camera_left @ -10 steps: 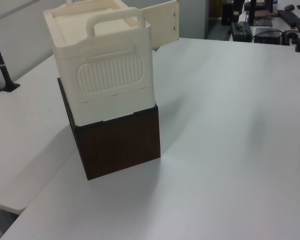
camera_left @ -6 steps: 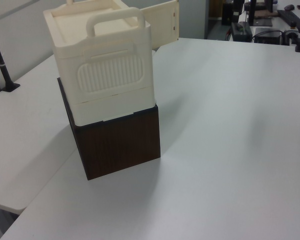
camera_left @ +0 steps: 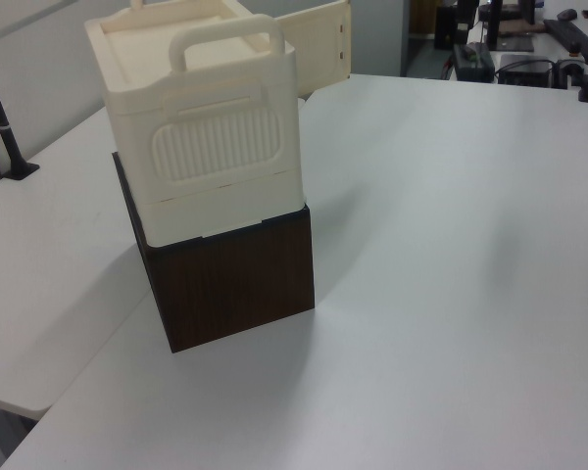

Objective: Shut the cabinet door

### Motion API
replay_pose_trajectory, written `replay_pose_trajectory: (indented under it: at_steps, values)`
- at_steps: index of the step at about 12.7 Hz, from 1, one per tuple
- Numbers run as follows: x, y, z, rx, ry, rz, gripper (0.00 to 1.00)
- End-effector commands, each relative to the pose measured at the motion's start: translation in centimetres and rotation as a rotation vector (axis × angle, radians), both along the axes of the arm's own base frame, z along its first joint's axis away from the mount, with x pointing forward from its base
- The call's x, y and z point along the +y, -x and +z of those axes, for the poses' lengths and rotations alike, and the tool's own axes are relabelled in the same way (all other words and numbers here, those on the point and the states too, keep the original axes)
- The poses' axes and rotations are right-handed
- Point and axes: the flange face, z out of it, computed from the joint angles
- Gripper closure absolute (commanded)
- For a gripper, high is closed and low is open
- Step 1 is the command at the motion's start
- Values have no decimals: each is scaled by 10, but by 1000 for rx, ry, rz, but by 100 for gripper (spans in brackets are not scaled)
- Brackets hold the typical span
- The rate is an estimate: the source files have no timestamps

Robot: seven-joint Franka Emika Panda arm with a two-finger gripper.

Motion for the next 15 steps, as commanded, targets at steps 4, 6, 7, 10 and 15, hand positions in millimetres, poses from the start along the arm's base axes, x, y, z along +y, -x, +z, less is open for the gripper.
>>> replay_pose_trajectory:
  at_steps: [4, 6, 7, 10, 15]
  values:
    - [-5, -14, 11, -151, -17, -118, 87]
    - [-7, -32, 21, -264, -45, -272, 100]
    - [-8, -39, 25, -302, -58, -315, 100]
    - [-22, -66, 47, -497, -137, -521, 100]
    - [-31, -112, 60, -772, -260, -707, 100]
